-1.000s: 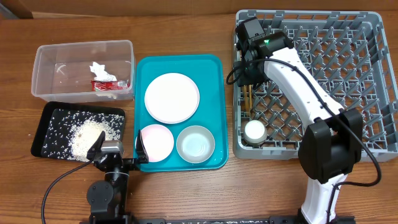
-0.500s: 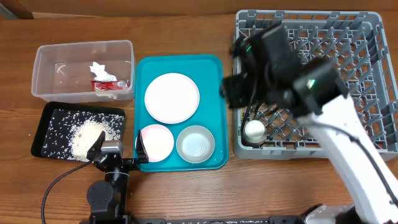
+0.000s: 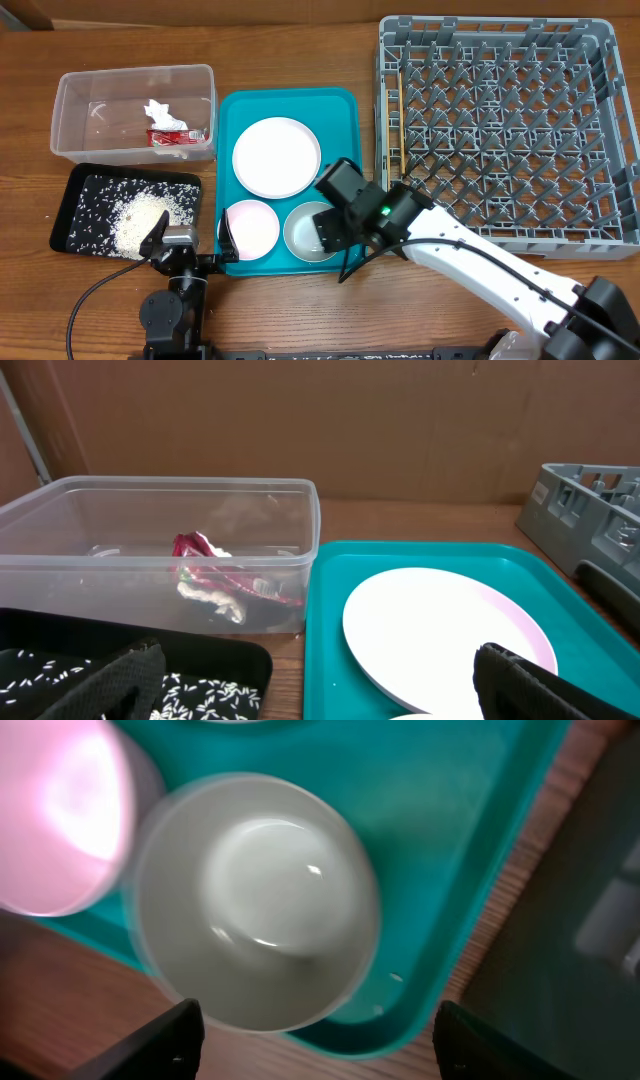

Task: Sort waste into correct bins and load items into the dishwasher
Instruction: 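Grasp the white bowl on the teal tray with the right gripper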

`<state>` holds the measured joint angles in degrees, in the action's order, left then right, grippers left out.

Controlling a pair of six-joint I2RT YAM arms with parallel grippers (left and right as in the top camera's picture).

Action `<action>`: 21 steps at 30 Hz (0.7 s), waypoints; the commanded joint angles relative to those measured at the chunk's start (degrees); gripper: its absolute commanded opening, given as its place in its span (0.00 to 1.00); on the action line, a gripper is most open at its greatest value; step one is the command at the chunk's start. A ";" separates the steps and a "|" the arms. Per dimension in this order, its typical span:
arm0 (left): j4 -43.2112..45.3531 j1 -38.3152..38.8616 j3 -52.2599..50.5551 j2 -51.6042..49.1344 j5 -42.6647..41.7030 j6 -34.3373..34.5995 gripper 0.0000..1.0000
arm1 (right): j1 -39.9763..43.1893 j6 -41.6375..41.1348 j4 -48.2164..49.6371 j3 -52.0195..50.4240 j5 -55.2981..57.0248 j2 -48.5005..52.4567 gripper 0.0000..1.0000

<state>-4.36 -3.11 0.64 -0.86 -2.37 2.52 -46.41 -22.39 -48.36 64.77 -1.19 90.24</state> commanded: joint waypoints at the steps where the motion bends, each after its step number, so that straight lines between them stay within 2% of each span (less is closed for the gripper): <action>1: 0.13 -0.35 -0.37 0.61 -0.20 -1.27 1.00 | 4.31 3.80 2.64 -3.65 -3.69 0.11 0.74; 7: 0.13 -0.35 -0.37 0.61 -0.20 -1.27 1.00 | 7.93 6.47 6.05 -4.76 -5.11 5.07 0.54; 11: 0.13 -0.35 -0.37 0.61 -0.20 -1.27 1.00 | 7.80 9.14 6.71 -4.68 -6.38 8.15 0.48; 13: 0.13 -0.35 -0.37 0.61 -0.20 -1.27 1.00 | 7.93 9.14 6.60 -4.68 -6.38 8.48 0.40; 15: 0.13 -0.35 -0.37 0.61 -0.20 -1.27 1.00 | 7.93 9.16 6.75 -4.68 -6.40 8.48 0.37; 17: 0.13 -0.35 -0.37 0.61 -0.20 -1.27 1.00 | 7.91 9.38 6.71 -4.68 -6.40 8.48 0.30; 19: 0.13 -0.35 -0.37 0.61 -0.20 -1.27 1.00 | 7.91 10.56 6.67 -4.68 -6.45 8.48 0.30; 21: 0.13 -0.35 -0.37 0.61 -0.20 -1.27 1.00 | 7.80 10.95 6.67 -4.68 -6.40 8.48 0.26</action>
<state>-4.34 -3.11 0.64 -0.86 -2.37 2.52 -38.72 -13.23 -42.04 60.40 -7.44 98.83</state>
